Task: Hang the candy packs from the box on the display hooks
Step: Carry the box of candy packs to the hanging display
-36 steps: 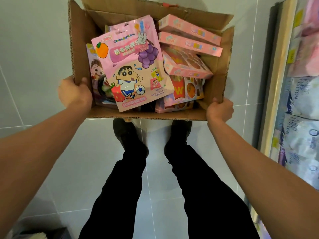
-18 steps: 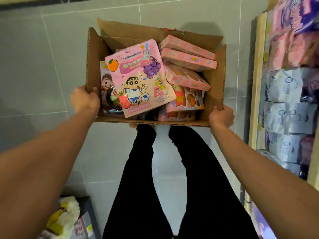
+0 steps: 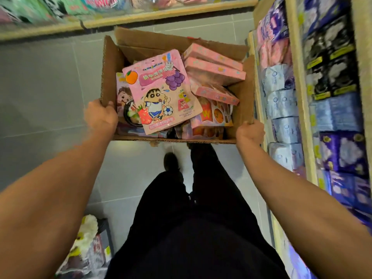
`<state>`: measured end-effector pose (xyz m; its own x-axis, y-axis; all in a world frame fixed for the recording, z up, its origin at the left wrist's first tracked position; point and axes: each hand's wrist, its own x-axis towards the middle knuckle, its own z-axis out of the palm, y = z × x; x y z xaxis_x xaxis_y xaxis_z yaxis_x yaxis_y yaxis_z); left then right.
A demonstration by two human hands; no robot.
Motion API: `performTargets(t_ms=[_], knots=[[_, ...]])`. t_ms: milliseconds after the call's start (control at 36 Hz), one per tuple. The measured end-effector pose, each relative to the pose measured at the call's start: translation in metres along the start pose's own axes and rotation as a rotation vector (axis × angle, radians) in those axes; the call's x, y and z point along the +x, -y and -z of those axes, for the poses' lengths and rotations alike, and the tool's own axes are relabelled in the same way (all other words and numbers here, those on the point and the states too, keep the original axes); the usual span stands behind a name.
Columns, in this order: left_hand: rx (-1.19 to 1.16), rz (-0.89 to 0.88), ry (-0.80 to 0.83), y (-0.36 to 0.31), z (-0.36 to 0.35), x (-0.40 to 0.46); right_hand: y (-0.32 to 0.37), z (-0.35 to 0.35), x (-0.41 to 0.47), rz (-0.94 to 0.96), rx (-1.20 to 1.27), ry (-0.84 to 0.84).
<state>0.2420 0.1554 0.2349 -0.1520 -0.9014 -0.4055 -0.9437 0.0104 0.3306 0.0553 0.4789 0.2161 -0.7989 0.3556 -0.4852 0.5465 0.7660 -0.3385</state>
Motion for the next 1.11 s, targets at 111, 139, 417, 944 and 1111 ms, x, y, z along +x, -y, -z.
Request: performTargets(t_ms=[111, 139, 417, 944, 1111], knots=[[0.005, -0.023, -0.022, 0.024, 0.029, -0.061, -0.045, 0.043, -0.042, 0.039, -0.017, -0.006], [0.014, -0.012, -0.039, 0.027, 0.034, -0.074, -0.052, 0.051, -0.048, 0.041, -0.021, -0.003], [-0.075, 0.072, -0.156, 0.124, 0.055, -0.251, -0.168, 0.128, -0.095, 0.135, 0.025, 0.057], [-0.039, 0.101, -0.206, 0.374, 0.047, -0.504, -0.442, 0.187, -0.208, 0.217, -0.017, 0.188], [-0.153, 0.173, -0.185, 0.47, 0.036, -0.59, -0.526, 0.198, -0.241, 0.307, -0.087, 0.18]])
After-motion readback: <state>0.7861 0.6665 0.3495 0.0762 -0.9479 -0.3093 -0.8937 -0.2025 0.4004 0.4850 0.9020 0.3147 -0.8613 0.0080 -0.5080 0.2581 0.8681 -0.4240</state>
